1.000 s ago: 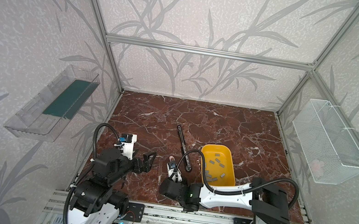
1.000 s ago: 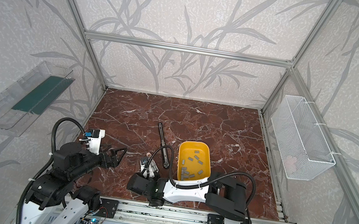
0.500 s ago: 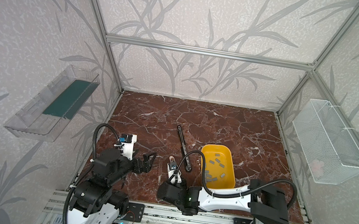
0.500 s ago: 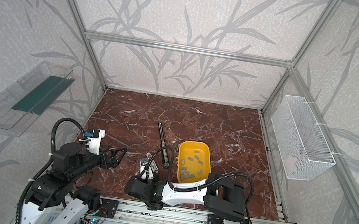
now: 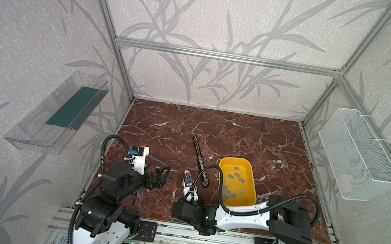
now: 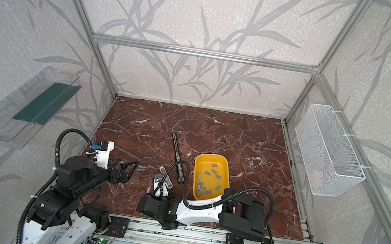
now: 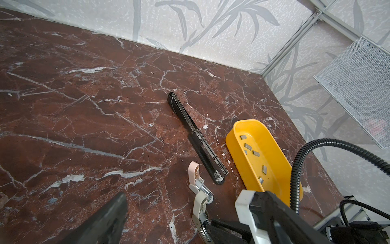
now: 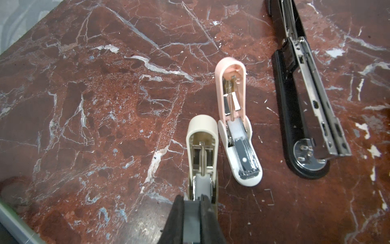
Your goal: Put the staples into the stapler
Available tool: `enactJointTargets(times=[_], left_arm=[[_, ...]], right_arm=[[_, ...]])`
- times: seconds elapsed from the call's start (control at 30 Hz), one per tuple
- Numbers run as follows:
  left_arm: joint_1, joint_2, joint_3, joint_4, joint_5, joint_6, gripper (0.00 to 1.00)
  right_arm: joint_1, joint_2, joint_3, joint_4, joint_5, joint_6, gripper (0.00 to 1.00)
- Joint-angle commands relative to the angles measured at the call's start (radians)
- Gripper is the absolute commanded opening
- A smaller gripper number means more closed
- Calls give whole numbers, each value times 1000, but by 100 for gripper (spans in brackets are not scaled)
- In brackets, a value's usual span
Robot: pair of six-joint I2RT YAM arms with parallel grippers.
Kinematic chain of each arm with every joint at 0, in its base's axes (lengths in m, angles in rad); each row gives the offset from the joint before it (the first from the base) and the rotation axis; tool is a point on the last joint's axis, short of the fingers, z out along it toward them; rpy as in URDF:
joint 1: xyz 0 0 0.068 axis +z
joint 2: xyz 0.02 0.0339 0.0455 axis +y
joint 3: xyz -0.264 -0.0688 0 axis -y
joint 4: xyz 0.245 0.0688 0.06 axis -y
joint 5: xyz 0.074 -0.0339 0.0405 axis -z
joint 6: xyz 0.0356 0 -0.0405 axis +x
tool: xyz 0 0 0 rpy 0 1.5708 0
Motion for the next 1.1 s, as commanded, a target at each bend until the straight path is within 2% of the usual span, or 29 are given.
enactJointTargets(times=[0.0,0.8,1.07], left_arm=[[-5,-7,-1,-9,-15,-13,99],[-9,-8,-1,-12,-19,-13,99],[-10,-8,-1,-13,-22,-13,99]], right_arm=[[-2,23,-9,7,11,1,8],[-19,44,-20,4,2,9,8],[-18,7,-14,10,1,-37,8]])
